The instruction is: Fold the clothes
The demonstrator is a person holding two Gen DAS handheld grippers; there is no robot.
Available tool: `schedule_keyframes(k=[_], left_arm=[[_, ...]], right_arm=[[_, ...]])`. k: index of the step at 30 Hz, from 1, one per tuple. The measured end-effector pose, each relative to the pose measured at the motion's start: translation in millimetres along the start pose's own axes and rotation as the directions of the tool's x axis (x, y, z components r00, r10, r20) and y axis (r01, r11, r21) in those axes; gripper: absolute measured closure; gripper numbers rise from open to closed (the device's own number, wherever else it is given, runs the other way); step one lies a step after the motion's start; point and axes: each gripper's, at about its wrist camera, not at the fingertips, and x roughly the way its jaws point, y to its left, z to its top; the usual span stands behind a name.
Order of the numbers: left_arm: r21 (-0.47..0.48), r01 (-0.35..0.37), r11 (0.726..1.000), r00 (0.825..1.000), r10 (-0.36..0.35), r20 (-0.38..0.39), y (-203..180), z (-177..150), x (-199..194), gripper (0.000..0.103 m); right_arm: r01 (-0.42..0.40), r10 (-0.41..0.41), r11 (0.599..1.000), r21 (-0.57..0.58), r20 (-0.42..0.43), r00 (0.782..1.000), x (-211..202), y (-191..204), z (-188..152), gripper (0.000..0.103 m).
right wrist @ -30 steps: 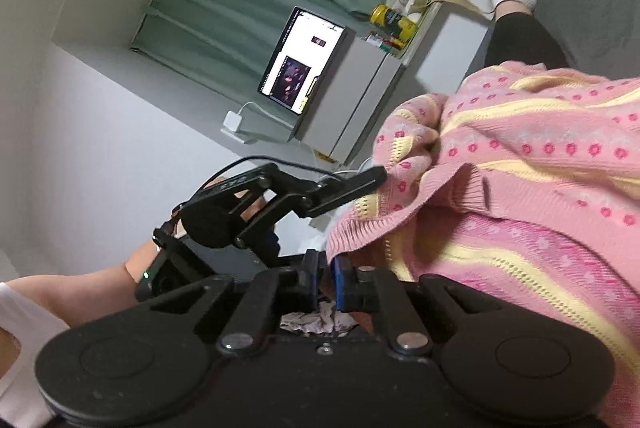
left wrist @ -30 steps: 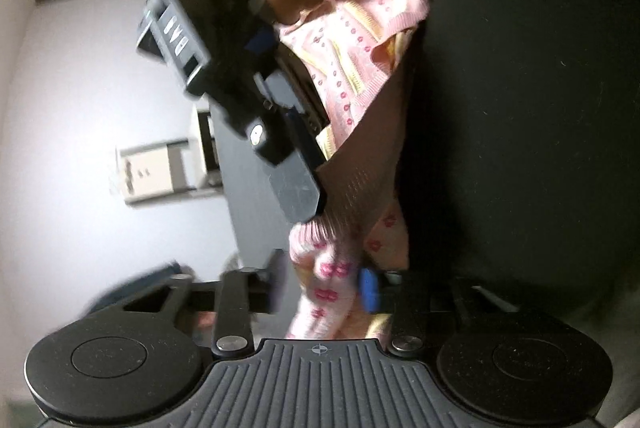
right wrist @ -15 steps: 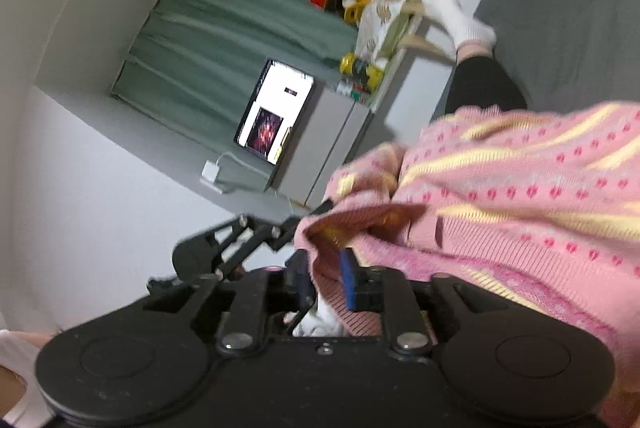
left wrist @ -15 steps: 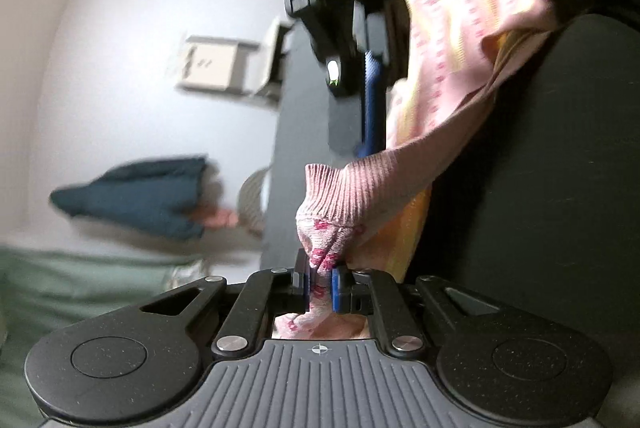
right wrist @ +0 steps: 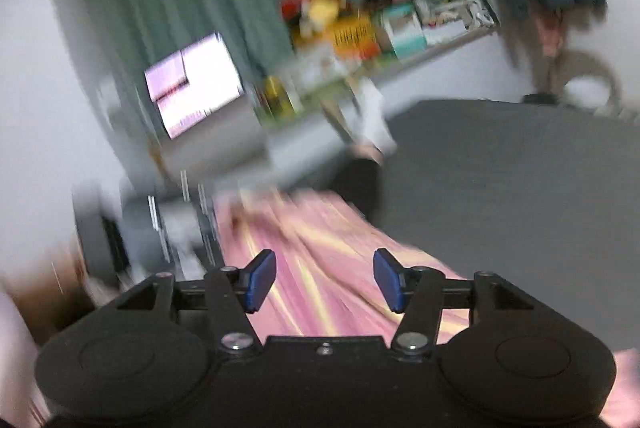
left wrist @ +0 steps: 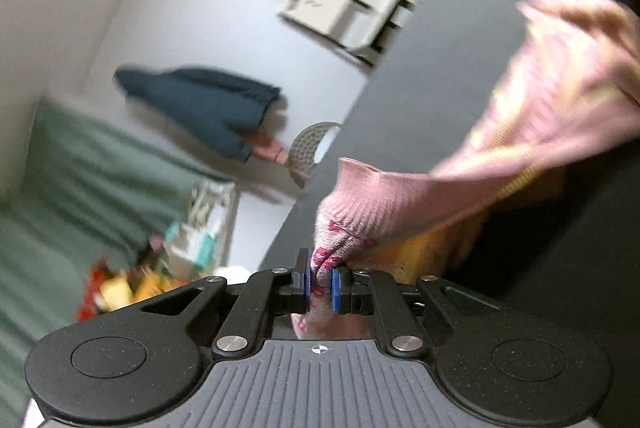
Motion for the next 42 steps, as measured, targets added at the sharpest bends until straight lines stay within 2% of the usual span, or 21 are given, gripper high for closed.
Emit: schedule_keyframes(k=[2,4,6,10,18,21,26,28,29,30,33,35,38,42], left_arm=[[-0.086,0.006,0.996,1.0,-0.008,-0.016,20,-15,18,0.094],[-0.149,0.008,0.989,1.0,-0.012,-0.028,30,-27,34,0.094],[-0.182,0.011,0.983,0.999,-0.018,-0.033,33,-40,46,0.094],[-0.244,0.026,0.969,0.998,-0.04,-0.051,31,-66,73,0.094],[-0.354,0.041,0.934,0.993,-0.078,-0.089,32,-74,98,0.094],[-0.37,0.047,0.928,0.992,-0.087,-0.094,34,-77,104,0.094],[-0.415,0.056,0.908,0.99,-0.105,-0.098,38,-77,110,0.094],[-0.42,0.053,0.906,0.99,-0.103,-0.099,39,-78,113,0.094],[-0.419,0.049,0.907,0.99,-0.099,-0.099,39,-78,112,0.094],[-0.417,0.044,0.908,0.991,-0.094,-0.099,38,-78,111,0.094],[-0.411,0.03,0.911,0.992,-0.077,-0.1,37,-79,108,0.094],[-0.396,0.016,0.918,0.993,-0.061,-0.102,34,-79,106,0.094],[-0.349,-0.003,0.937,0.994,-0.036,-0.105,29,-77,99,0.094],[-0.313,-0.014,0.95,0.995,-0.02,-0.103,24,-76,92,0.094]], right_arm=[[0.084,-0.104,0.987,-0.139,-0.142,0.984,10,16,-12,0.05],[0.106,-0.195,0.948,-0.302,-0.283,0.939,27,32,-32,0.056],[0.081,-0.248,0.908,-0.41,-0.371,0.895,42,47,-49,0.068],[0.016,-0.245,0.887,-0.461,-0.44,0.864,69,59,-59,0.07],[-0.052,-0.267,0.857,-0.513,-0.527,0.807,120,63,-76,0.07],[-0.06,-0.263,0.865,-0.499,-0.551,0.792,133,63,-81,0.071],[0.052,-0.337,0.874,-0.482,-0.526,0.781,149,60,-88,0.071],[0.126,-0.41,0.847,-0.516,-0.483,0.774,152,60,-92,0.078],[0.162,-0.444,0.828,-0.537,-0.451,0.774,150,62,-92,0.09],[0.202,-0.476,0.807,-0.554,-0.408,0.779,146,64,-91,0.094],[0.333,-0.547,0.746,-0.577,-0.245,0.801,125,71,-82,0.094],[0.402,-0.577,0.723,-0.562,-0.17,0.799,112,72,-76,0.094],[0.496,-0.617,0.689,-0.528,-0.07,0.783,95,72,-67,0.094],[0.6,-0.665,0.654,-0.46,0.028,0.746,74,65,-53,0.095]])
